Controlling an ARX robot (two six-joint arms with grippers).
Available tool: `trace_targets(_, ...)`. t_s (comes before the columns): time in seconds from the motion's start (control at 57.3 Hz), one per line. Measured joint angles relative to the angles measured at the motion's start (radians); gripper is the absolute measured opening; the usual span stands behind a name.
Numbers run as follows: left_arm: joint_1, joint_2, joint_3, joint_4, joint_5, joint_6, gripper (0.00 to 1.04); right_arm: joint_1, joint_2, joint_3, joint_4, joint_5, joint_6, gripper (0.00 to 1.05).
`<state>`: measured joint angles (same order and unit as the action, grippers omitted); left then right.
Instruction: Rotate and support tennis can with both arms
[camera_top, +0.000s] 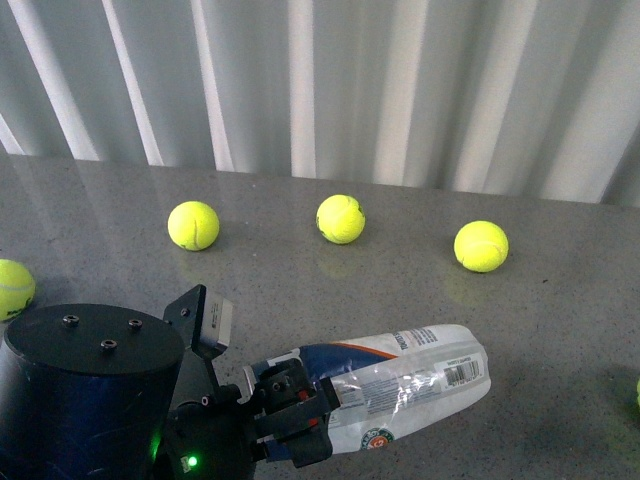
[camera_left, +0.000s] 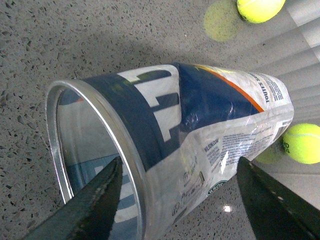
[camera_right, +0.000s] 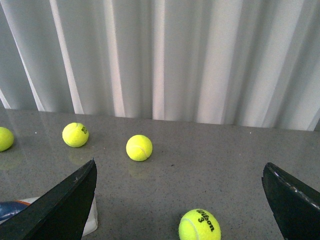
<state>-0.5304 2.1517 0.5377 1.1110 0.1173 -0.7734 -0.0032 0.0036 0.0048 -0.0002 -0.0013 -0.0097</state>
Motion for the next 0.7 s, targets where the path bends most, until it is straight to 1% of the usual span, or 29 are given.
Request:
trace_targets(0.087,0.005,-0.006,-0.003,-0.008,-0.002,0.009,0.39,0.000,0.000,0.000,0.000,0.000,0.000,0.97)
trace_targets(0.105,0.005,-0.007,-0.005,-0.009,-0.001,0.010,0.37,0.000,0.000,0.000,0.000,0.000,0.000,0.97)
trace_targets(0.209,0.018,-0.060,-0.016,-0.042,0.014,0.039,0.14,0.000,0.000,0.000,0.000,0.000,0.000,0.97)
trace_targets(0.297,0.026,-0.119,-0.017,-0.082,0.021,0.069,0.04,0.000,0.000,0.000,0.000,0.000,0.000,0.97)
trace_targets(0.384,0.037,-0.194,-0.017,-0.152,0.021,0.128,0.04,0.000,0.000,0.000,0.000,0.000,0.000,0.97)
trace_targets(0.489,0.047,-0.304,-0.007,-0.282,0.029,0.224,0.04,0.000,0.000,0.000,0.000,0.000,0.000,0.97)
trace_targets(0.523,0.047,-0.357,0.008,-0.351,0.043,0.290,0.04,0.000,0.000,0.000,0.000,0.000,0.000,0.97)
trace_targets(0.593,0.045,-0.441,0.039,-0.466,0.035,0.395,0.04,0.000,0.000,0.000,0.000,0.000,0.000,0.97)
trace_targets(0.611,0.043,-0.469,0.052,-0.509,0.040,0.452,0.04,0.000,0.000,0.000,0.000,0.000,0.000,0.97)
trace_targets(0.628,0.043,-0.484,0.060,-0.530,0.045,0.463,0.04,0.000,0.000,0.000,0.000,0.000,0.000,0.97)
trace_targets(0.698,0.033,-0.579,0.131,-0.694,0.034,0.658,0.04,0.000,0.000,0.000,0.000,0.000,0.000,0.97)
